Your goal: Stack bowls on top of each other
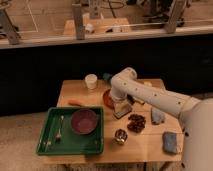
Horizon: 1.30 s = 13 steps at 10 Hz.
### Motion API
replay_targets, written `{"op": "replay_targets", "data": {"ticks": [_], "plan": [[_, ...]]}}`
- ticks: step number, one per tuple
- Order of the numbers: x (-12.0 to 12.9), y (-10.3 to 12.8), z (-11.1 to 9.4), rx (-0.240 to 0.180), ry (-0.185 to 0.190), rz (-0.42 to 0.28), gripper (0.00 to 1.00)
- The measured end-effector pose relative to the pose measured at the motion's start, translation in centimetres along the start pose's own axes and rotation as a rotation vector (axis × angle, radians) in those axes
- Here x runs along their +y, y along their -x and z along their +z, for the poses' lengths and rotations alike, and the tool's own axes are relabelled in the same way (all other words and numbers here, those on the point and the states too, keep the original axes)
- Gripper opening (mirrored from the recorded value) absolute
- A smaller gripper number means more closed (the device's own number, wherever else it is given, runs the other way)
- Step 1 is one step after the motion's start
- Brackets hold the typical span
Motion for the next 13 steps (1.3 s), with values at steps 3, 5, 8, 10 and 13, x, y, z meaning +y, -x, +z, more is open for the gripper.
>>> {"op": "replay_targets", "data": {"ticks": [3, 5, 8, 10, 13], "plan": [[-0.2, -0.8, 1.0, 0.001, 0.016, -0.004, 0.23], [-0.1, -0.9, 1.7, -0.005, 0.04, -0.006, 0.05], [0.4, -0.6, 1.3, -0.03, 0.033, -0.016, 0.0], [0.8, 0.2, -1.4, -0.036, -0.029, -0.038, 0.0], [1.9, 1.8, -8.8, -0.044, -0.187, -0.088, 0.0]]}}
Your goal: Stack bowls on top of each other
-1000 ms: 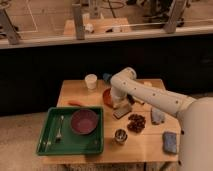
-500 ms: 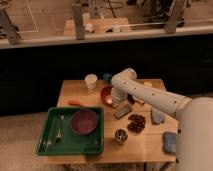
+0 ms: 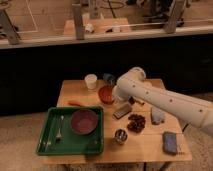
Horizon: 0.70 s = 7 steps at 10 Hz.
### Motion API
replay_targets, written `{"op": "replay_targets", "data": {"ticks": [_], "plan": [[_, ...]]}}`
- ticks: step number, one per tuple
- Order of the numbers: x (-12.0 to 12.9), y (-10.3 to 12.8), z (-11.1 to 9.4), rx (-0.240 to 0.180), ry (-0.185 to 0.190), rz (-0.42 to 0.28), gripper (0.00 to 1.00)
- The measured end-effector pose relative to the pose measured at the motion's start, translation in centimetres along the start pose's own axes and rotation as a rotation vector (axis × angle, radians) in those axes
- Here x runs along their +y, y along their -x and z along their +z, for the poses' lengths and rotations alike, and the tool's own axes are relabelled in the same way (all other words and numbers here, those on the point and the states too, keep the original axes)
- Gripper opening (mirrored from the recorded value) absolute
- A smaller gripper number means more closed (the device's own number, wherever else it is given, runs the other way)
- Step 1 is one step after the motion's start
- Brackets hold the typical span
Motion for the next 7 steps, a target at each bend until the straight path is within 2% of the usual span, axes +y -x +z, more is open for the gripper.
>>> {"op": "replay_targets", "data": {"ticks": [2, 3, 4, 5, 7], "plan": [[1.3, 2.1, -5.0, -0.034, -0.097, -0.087, 0.0], [2.4, 3.3, -6.8, -0.049, -0.123, -0.144, 0.0], [3.5, 5.1, -8.2, -0.072, -0.141, -0.22, 0.0], [5.1, 7.4, -9.2, -0.105, -0.148, -0.326, 0.0], [6.9, 10.2, -10.3, -0.142, -0.156, -0.454, 0.0]]}}
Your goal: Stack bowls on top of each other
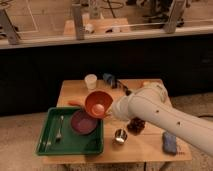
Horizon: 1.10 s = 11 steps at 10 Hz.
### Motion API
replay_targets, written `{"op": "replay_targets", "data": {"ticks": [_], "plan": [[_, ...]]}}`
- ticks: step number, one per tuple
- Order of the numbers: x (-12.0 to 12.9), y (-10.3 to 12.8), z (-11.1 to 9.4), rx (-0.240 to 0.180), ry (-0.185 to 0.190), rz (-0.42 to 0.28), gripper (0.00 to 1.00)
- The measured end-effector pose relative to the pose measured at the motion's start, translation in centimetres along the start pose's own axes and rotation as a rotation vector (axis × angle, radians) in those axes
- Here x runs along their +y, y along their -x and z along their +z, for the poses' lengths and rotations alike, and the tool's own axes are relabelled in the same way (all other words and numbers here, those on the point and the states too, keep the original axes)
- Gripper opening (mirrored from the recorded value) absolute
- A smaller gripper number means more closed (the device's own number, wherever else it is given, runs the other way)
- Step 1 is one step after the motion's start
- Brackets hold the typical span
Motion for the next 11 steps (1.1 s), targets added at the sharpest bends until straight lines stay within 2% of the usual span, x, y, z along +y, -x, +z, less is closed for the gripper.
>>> {"op": "replay_targets", "data": {"ticks": [2, 4, 5, 6, 8, 9, 11], "plan": [[0.0, 1.7, -0.4, -0.022, -0.006, -0.066, 0.0], [0.0, 1.8, -0.4, -0.023, 0.007, -0.077, 0.0], [-0.3, 2.2, 0.0, -0.028, 0.033, -0.124, 0.0], [-1.0, 2.8, 0.8, -0.034, 0.066, -0.204, 0.0], [-2.4, 4.0, 3.5, -0.072, 0.132, -0.349, 0.0], [-2.6, 4.0, 4.5, -0.084, 0.152, -0.379, 0.0], [-2.5, 3.7, 6.1, -0.114, 0.167, -0.384, 0.0]]}}
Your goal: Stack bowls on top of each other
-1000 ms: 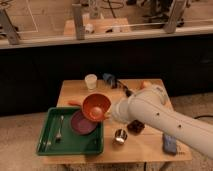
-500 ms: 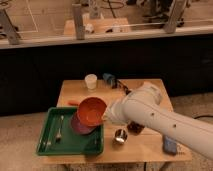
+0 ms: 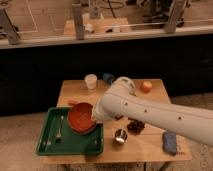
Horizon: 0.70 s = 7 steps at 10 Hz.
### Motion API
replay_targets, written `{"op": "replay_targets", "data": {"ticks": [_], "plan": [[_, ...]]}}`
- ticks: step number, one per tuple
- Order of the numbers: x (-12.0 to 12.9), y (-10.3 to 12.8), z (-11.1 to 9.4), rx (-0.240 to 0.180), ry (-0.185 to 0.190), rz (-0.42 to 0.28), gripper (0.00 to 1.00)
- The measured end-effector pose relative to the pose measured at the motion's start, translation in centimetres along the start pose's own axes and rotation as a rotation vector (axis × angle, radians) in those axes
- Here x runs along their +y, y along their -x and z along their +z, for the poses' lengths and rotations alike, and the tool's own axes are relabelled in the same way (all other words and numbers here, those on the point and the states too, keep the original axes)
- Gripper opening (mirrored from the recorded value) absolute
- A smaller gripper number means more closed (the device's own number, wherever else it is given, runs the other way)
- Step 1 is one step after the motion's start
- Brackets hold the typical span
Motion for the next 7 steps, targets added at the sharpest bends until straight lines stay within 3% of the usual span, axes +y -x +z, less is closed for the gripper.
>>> {"op": "replay_targets", "data": {"ticks": [3, 5, 7], "plan": [[0.0, -1.2, 2.9, -0.06, -0.013, 0.014, 0.04], [-0.3, -1.4, 4.4, -0.091, -0.024, 0.006, 0.24], [-0.7, -1.5, 5.6, -0.095, -0.024, -0.015, 0.44]]}}
